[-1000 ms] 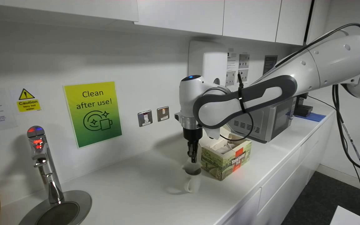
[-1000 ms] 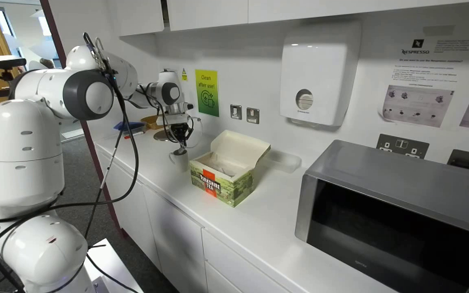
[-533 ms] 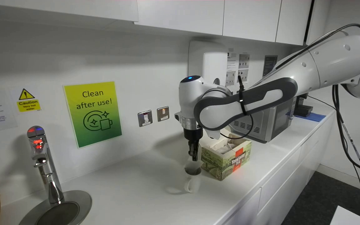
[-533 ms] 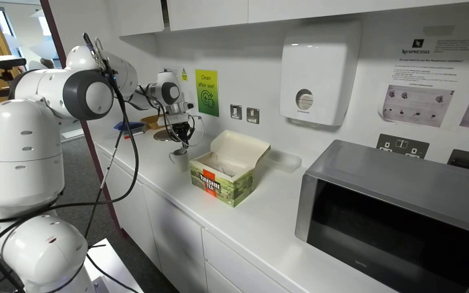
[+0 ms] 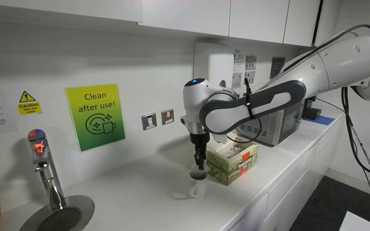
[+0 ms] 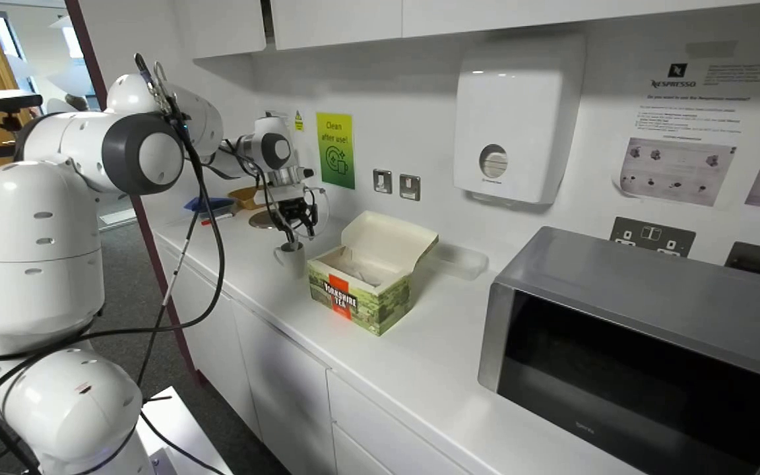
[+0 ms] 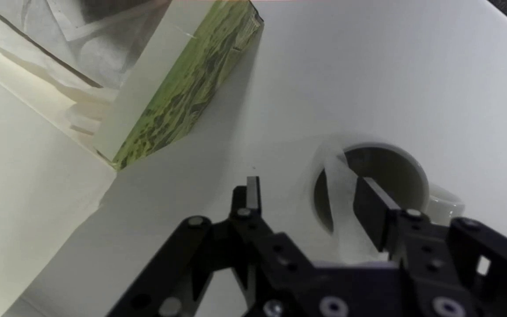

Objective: Get one tea bag from the box and put it in the tea cup

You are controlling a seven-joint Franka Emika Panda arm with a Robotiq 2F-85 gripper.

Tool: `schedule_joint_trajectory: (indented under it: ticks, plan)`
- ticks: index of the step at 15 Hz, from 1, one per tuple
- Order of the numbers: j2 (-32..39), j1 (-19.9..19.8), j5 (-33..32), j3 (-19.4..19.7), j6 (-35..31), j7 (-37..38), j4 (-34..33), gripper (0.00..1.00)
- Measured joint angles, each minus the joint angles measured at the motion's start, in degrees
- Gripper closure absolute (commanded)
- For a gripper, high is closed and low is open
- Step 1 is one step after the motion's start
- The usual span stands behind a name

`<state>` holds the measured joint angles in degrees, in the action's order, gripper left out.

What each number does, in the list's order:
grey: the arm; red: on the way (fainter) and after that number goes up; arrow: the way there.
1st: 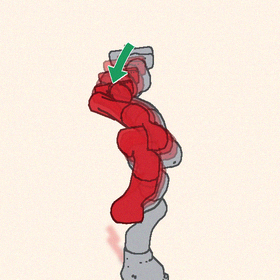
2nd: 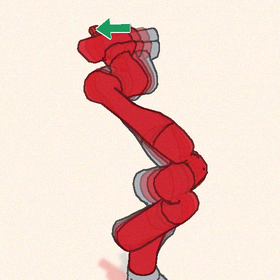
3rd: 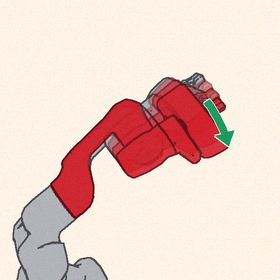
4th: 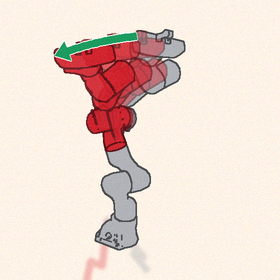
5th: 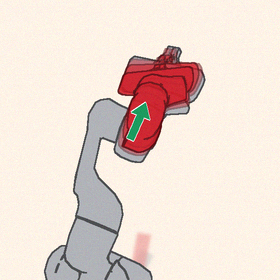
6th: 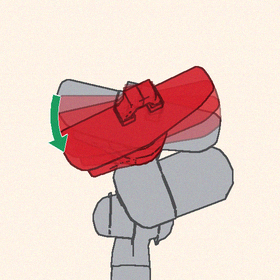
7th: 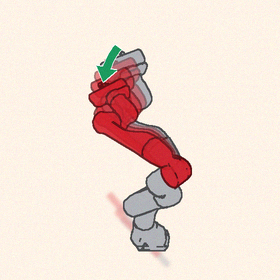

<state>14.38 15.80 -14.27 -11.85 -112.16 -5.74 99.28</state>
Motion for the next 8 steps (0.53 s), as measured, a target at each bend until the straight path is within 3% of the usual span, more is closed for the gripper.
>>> schedule_joint_trajectory:
  ticks: [2,7,8]
  plan:
    - [0.0,0.0,0.0,0.0,0.1,0.3,0.0,0.00]
    - [-0.2,0.0,0.0,-0.2,0.1,0.5,-0.2,0.00]
    - [-0.4,0.0,0.0,-0.4,0.1,0.5,-0.2,0.25]
